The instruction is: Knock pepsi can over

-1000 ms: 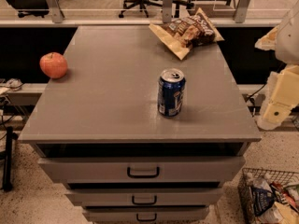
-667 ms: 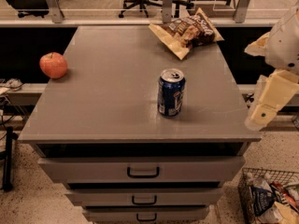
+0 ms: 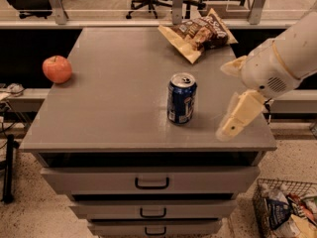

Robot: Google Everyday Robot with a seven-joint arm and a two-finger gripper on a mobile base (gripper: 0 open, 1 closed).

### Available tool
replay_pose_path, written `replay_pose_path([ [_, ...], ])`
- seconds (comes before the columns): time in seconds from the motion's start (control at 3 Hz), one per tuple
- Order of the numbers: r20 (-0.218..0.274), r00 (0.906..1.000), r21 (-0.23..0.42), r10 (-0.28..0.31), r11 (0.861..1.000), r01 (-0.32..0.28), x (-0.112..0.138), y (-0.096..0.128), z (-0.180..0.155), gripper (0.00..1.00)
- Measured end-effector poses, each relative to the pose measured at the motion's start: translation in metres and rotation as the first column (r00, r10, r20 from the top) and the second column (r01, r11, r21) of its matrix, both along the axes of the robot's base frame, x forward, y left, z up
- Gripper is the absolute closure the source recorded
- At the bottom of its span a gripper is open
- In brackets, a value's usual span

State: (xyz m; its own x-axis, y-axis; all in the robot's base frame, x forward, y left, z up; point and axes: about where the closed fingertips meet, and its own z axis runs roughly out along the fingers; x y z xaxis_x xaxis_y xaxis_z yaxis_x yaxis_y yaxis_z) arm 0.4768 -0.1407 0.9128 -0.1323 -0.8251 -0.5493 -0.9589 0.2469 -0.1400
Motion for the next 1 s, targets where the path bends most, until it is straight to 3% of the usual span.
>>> replay_pose_path([
  [0.33,0.054,0.9979,0.124,0.036,0.991,-0.042,0.015,0.028,-0.019,0.0],
  [1.0,0.139,0.9878,0.333,0.07,0.936,-0.114,0.05,0.081,-0.035,0.0],
])
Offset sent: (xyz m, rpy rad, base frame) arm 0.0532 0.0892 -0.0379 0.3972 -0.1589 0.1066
